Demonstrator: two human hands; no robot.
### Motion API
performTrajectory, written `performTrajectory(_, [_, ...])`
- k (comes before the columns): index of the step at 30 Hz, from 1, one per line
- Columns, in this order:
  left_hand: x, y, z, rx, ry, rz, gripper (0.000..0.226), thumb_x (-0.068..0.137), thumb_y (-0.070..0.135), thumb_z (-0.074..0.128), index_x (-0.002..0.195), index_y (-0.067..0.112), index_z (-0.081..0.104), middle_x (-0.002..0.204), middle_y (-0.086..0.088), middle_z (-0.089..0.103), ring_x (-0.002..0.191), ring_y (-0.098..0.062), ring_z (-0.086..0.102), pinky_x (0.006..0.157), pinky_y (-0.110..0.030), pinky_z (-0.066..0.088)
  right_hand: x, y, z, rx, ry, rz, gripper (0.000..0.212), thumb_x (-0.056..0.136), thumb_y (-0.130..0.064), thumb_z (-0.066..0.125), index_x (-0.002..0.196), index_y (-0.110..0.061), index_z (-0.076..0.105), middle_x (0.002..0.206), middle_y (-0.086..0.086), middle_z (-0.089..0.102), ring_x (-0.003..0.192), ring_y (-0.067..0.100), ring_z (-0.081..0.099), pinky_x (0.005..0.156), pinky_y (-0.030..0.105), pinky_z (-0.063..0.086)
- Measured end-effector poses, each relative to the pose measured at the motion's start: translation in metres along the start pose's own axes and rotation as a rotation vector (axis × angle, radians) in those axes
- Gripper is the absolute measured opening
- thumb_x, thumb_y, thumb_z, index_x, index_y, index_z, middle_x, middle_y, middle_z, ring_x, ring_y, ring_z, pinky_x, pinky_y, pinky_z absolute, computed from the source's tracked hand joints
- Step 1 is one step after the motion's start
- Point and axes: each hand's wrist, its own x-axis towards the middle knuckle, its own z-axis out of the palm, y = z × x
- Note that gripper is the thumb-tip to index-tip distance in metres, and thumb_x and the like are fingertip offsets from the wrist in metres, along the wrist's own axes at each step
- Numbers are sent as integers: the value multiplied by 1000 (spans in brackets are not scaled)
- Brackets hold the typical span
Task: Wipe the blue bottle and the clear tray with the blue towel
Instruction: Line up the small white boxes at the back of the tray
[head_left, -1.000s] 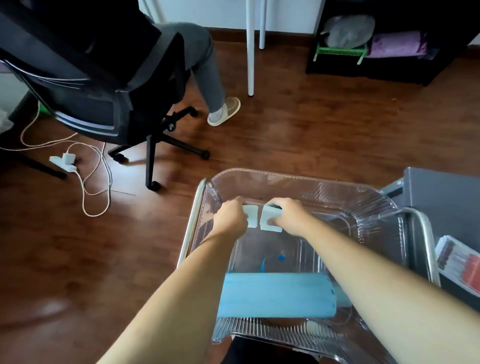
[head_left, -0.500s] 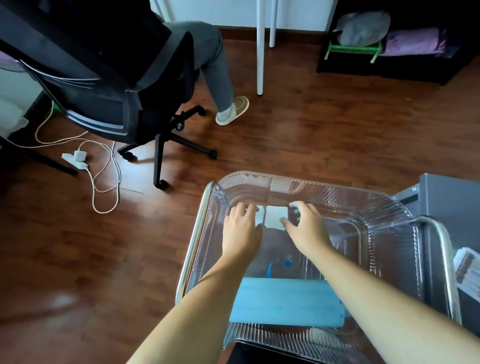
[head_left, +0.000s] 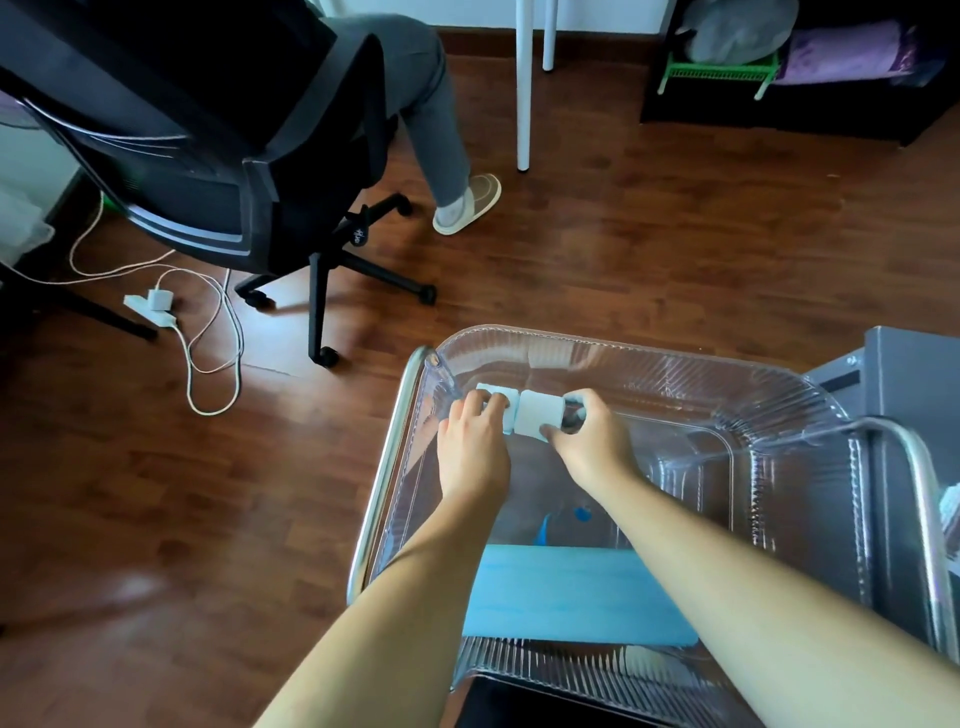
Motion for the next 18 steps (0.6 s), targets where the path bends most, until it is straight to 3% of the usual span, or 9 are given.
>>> performTrajectory(8, [1, -2, -1, -35, 4, -15, 47, 80, -9, 54, 122, 12, 58, 121, -9, 58, 105, -29, 48, 77, -38, 45, 1, -2, 7, -21, 29, -76, 35, 82, -13, 70, 114, -21, 57, 106, 2, 67, 84, 17, 58, 68, 26, 42])
performTrajectory(13, [3, -2, -2, -55, 11, -36, 46, 84, -5, 53, 127, 13, 55, 127, -7, 55, 112, -27, 45, 81, -39, 46, 3, -5, 12, -36, 46, -81, 38, 83, -14, 70, 117, -20, 56, 110, 3, 66, 85, 17, 55, 72, 29, 46])
performTrajectory(18, [2, -1, -9, -57, -8, -4, 49, 84, -5, 52, 130, 12, 53, 130, -8, 54, 116, -28, 45, 89, -37, 42, -1, -5, 4, -57, 37, -90, 45, 82, -18, 72, 124, -19, 54, 100, -1, 62, 89, 20, 57, 70, 27, 39])
